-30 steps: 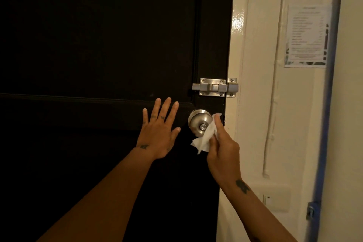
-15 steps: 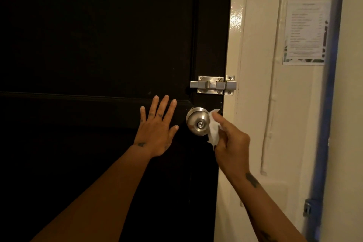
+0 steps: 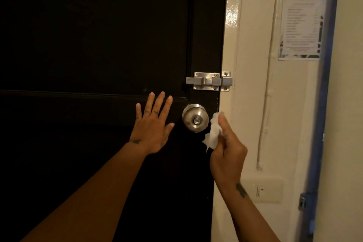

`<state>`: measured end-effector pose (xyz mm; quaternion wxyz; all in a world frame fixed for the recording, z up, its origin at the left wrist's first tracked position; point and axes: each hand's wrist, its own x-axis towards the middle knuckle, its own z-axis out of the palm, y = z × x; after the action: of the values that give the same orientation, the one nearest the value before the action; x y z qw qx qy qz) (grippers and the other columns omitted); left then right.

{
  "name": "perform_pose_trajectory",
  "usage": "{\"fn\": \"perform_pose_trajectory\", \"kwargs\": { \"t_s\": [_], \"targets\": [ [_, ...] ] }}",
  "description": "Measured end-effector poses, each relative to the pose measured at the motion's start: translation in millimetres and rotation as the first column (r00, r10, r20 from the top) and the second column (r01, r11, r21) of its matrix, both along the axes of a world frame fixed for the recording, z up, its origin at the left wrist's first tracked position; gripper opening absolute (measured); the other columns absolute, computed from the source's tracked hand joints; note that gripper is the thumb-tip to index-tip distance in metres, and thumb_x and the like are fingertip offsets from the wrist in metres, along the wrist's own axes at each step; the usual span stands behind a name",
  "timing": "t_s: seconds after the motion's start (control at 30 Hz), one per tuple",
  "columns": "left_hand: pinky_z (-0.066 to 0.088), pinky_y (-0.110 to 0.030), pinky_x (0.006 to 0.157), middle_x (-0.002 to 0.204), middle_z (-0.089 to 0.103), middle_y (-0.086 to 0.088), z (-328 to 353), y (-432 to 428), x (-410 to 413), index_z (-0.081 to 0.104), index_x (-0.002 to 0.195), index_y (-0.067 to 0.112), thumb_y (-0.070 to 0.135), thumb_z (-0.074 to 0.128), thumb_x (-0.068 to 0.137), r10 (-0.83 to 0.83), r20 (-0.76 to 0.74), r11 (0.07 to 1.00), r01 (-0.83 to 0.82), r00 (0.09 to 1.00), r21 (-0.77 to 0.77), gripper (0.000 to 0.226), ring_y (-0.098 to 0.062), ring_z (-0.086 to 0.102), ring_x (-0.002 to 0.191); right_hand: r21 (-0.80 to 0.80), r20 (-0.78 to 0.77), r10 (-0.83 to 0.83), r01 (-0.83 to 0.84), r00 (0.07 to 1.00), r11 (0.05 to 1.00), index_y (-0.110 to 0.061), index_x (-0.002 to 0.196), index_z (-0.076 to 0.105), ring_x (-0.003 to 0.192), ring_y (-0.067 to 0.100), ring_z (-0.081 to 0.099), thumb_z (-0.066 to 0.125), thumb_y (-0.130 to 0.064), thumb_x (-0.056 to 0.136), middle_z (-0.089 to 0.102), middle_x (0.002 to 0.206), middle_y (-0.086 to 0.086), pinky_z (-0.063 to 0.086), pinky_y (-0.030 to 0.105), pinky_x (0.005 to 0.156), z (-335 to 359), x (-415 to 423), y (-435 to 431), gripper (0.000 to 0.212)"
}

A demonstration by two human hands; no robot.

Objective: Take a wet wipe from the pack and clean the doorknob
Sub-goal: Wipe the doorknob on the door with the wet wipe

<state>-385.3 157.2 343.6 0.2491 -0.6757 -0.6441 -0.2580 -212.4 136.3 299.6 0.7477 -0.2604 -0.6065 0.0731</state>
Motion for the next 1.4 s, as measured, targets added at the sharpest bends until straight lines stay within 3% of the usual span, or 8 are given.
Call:
{"fn": "perform_pose_trajectory", "kwargs": {
  "t_s": [0.13,0.3,0.67,0.77,1.03,1.13,1.3,1.4],
  "targets": [
    [-0.012,-0.051,0.113,0.156,-0.023,0.001,1,0,1,-0.030,0.127,0.031,0.042,0.033,0.096,0.005,0.007,1.000,-0.005,1.000,-0.008,0.071,-0.022,-0.027,0.141,-0.081,0.088,0.042,-0.035,0.995,0.996,-0.012,0.133,0.039,0.109,0.019,0.056,0.045,-0.001,0.091,0.056,0.124,0.006,0.037,0.003,0.088,12,-12,6,0.044],
    [-0.013,-0.050,0.112,0.156,-0.023,0.001,0,1,0,-0.030,0.128,0.031,0.042,0.033,0.096,-0.006,0.003,1.000,0.006,1.000,0.001,0.072,-0.020,-0.031,0.137,-0.139,0.058,0.032,-0.024,0.998,0.990,-0.021,0.135,0.021,0.110,0.023,0.055,0.044,-0.006,0.092,0.055,0.126,0.014,0.038,0.005,0.086,-5,-25,4,0.051],
    [-0.011,-0.052,0.113,0.156,-0.023,0.000,-1,-1,1,-0.030,0.129,0.029,0.042,0.034,0.095,-0.011,0.001,1.000,0.011,1.000,0.000,0.073,-0.024,-0.027,0.141,-0.122,-0.032,0.075,-0.079,0.997,0.989,-0.018,0.128,0.032,0.083,-0.007,0.057,0.047,0.002,0.087,0.050,0.111,-0.017,0.039,-0.003,0.079,-30,-17,-8,0.048],
    [-0.012,-0.051,0.113,0.156,-0.023,0.000,0,-1,1,-0.030,0.129,0.030,0.042,0.035,0.095,-0.015,0.007,1.000,0.015,1.000,-0.005,0.074,-0.024,-0.027,0.141,-0.010,-0.050,0.006,-0.007,0.999,1.000,-0.011,0.129,0.040,0.104,-0.006,0.047,0.047,0.001,0.088,0.043,0.121,-0.019,0.035,-0.002,0.086,-14,-10,-4,0.043],
    [-0.013,-0.051,0.112,0.156,-0.024,0.000,0,0,0,-0.030,0.131,0.028,0.043,0.034,0.095,-0.024,0.008,1.000,0.024,1.000,-0.008,0.074,-0.023,-0.028,0.141,-0.016,0.240,-0.029,0.034,0.970,0.999,0.002,0.126,0.045,0.123,0.016,0.040,0.039,-0.049,0.087,0.041,0.132,0.009,0.020,-0.001,0.098,-29,-20,-1,0.065],
    [-0.014,-0.050,0.112,0.156,-0.024,0.000,-1,-1,0,-0.025,0.138,0.026,0.043,0.033,0.095,-0.025,-0.001,1.000,0.025,1.000,-0.004,0.075,-0.021,-0.029,0.139,-0.040,0.256,-0.054,0.066,0.965,0.997,-0.001,0.125,0.049,0.122,0.022,0.046,0.044,-0.029,0.084,0.045,0.133,0.013,0.023,0.001,0.099,-41,-14,2,0.050],
    [-0.014,-0.050,0.112,0.156,-0.024,0.000,-1,1,-1,-0.030,0.131,0.028,0.043,0.034,0.095,-0.022,-0.002,1.000,0.022,1.000,0.004,0.075,-0.021,-0.031,0.138,-0.090,-0.046,-0.014,0.010,0.999,0.996,-0.014,0.124,0.043,0.091,-0.015,0.052,0.048,0.005,0.087,0.046,0.112,-0.020,0.035,-0.008,0.077,-22,-13,1,0.041],
    [-0.015,-0.050,0.111,0.156,-0.025,0.000,-2,1,-1,-0.031,0.129,0.029,0.043,0.034,0.095,-0.011,-0.002,1.000,0.011,1.000,0.007,0.075,-0.023,-0.029,0.140,-0.147,-0.052,-0.017,0.009,0.999,0.989,-0.009,0.128,0.043,0.101,0.004,0.052,0.050,0.001,0.087,0.046,0.116,-0.012,0.033,-0.008,0.078,-16,-23,3,0.042]
  ]
}}
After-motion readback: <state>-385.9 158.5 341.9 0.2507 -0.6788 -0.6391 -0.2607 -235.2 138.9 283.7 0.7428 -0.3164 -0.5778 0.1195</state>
